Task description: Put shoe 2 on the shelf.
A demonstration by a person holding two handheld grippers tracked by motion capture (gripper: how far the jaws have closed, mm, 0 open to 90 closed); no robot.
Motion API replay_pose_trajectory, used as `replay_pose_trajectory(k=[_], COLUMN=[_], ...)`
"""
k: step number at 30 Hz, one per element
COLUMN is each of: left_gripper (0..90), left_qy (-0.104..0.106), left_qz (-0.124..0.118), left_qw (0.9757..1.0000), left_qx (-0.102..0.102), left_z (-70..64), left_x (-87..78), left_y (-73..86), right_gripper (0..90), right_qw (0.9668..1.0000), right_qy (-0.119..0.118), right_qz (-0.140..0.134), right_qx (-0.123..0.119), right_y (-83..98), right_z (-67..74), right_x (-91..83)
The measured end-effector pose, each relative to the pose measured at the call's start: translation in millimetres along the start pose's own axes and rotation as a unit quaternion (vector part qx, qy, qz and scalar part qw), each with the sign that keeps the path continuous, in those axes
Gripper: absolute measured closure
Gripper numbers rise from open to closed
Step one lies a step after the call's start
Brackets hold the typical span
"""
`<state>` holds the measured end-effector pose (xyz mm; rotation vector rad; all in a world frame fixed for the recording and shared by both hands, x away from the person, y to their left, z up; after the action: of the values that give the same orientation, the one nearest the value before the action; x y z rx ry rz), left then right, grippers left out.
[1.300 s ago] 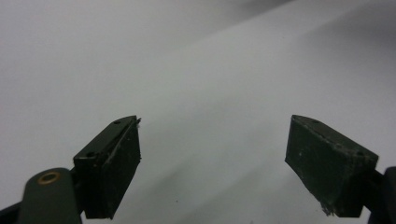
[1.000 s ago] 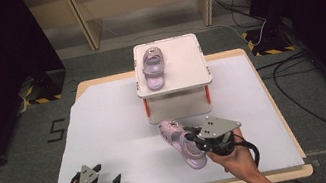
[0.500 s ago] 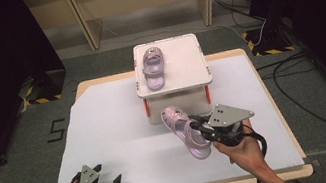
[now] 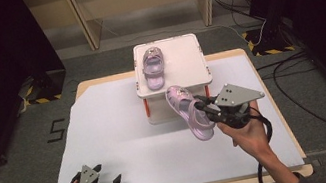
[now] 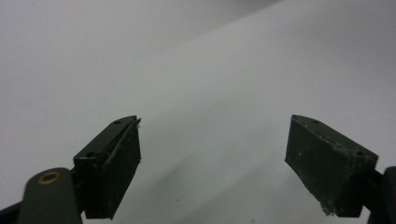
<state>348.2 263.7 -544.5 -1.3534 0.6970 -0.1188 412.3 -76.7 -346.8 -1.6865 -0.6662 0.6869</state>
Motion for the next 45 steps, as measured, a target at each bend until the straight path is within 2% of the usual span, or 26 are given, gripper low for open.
replay_pose_trajectory(k=[7, 8, 16, 23, 27, 36, 44, 45], left_gripper=[17.4, 17.4, 17.4, 17.4, 17.4, 17.4, 17.4, 17.4], left_qy=[0.003, 0.003, 0.003, 0.003, 0.005, 0.008, 0.008, 0.009], left_qz=[-0.002, -0.002, 0.000, 0.000, 0.000, 0.000, -0.001, -0.001], left_qw=[1.0000, 1.0000, 1.0000, 1.0000, 1.0000, 1.0000, 1.0000, 1.0000], left_qx=[-0.004, -0.004, -0.002, -0.002, -0.001, -0.002, -0.003, -0.004], left_z=[-0.6, -0.6, -0.6, 0.0, -0.7, -1.5, -1.7, -2.0], left_x=[0.5, 0.5, 0.9, 0.7, 0.7, 0.7, 0.8, 0.8], left_y=[-0.3, -0.3, 0.1, 0.1, 0.0, 0.1, 0.0, 0.0], right_gripper=[81.0, 81.0, 80.8, 80.8, 80.7, 80.5, 80.5, 80.4], right_qw=[0.9996, 0.9996, 0.9982, 0.9962, 0.9949, 0.9902, 0.9862, 0.9845], right_qy=[0.027, 0.027, 0.058, 0.083, 0.098, 0.133, 0.153, 0.161], right_qz=[-0.002, -0.002, 0.007, 0.012, 0.019, 0.040, 0.064, 0.070], right_qx=[0.002, 0.002, 0.013, 0.020, 0.016, 0.014, 0.006, 0.007], right_y=[-6.3, -6.3, -6.9, -10.4, -13.1, -11.3, -3.4, -0.7], right_z=[-23.8, -23.8, -51.2, -69.9, -80.4, -103.8, -118.6, -123.3], right_x=[4.8, 4.8, 19.6, 43.3, 59.0, 96.1, 120.3, 126.7])
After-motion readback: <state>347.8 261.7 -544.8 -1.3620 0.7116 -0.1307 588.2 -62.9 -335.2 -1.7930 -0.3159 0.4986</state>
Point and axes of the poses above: each handheld gripper's, and its own axes: x roughly forward along the jaws, y roughly out of its underside, z roughly to its left, the point moved 9 cm from there along x, roughly forward along the jaws, and after that the axes turned 12 degrees about -z, right-handed, at the moved point
